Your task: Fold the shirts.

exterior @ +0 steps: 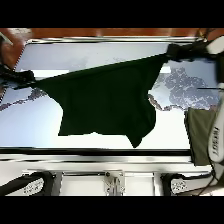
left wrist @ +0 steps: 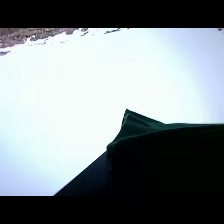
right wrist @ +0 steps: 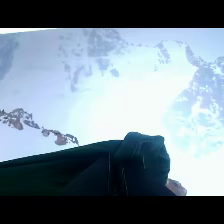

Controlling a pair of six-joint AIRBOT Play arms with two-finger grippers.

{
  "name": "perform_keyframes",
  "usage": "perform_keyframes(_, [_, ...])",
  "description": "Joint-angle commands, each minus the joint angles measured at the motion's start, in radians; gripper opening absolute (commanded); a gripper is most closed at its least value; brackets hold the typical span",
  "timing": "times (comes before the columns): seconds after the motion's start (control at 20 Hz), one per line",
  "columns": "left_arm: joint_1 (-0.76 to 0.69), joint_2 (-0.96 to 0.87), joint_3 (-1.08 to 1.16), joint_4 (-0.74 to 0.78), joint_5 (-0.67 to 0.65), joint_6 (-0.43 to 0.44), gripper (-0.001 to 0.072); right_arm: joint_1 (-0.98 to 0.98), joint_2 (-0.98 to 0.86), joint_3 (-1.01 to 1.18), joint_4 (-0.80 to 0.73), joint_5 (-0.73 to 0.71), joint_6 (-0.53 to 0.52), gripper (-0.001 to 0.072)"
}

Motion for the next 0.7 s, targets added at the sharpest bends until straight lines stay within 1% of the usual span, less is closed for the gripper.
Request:
perform_keyframes(0.0, [0.022,-0.171,-0.007,-0.069,0.012,-0.002,0.004,0.085,-0.177,0.001,0.007,-0.114,0.056,0.0066])
perform_keyframes(0.1, [0.022,-0.261,-0.007,-0.143,0.011,-0.002,0.004,0.116,-0.24,0.001,0.006,-0.03,0.08,0.0066])
perform_keyframes(0.2, [0.022,-0.338,-0.007,-0.266,-0.001,-0.002,0.0044,0.141,-0.276,0.001,0.002,0.038,0.082,0.0067])
perform_keyframes(0.25, [0.022,-0.364,-0.007,-0.329,-0.007,0.004,0.0164,0.147,-0.278,0.001,0.005,0.047,0.085,0.0113])
perform_keyframes(0.3, [0.024,-0.372,-0.007,-0.354,-0.012,0.006,0.0423,0.145,-0.272,0.006,0.013,0.058,0.086,0.0278])
perform_keyframes(0.35, [0.032,-0.366,-0.005,-0.349,-0.028,0.019,0.0573,0.134,-0.257,0.019,0.016,0.1,0.086,0.0526])
perform_keyframes(0.4, [0.051,-0.353,0.0,-0.349,-0.07,0.066,0.0578,0.117,-0.238,0.038,0.011,0.161,0.07,0.0578])
perform_keyframes(0.5, [0.116,-0.316,-0.005,-0.349,-0.175,0.132,0.0577,0.061,-0.172,0.05,-0.049,0.34,0.015,0.0577])
perform_keyframes(0.55, [0.156,-0.292,-0.024,-0.35,-0.228,0.159,0.0577,0.025,-0.142,0.047,-0.139,0.464,0.011,0.0577])
perform_keyframes(0.6, [0.191,-0.259,-0.068,-0.35,-0.253,0.185,0.0577,-0.01,-0.121,0.035,-0.222,0.566,0.011,0.0577])
perform_keyframes(0.65, [0.229,-0.211,-0.151,-0.35,-0.25,0.208,0.0576,-0.055,-0.099,-0.003,-0.27,0.647,0.006,0.0577])
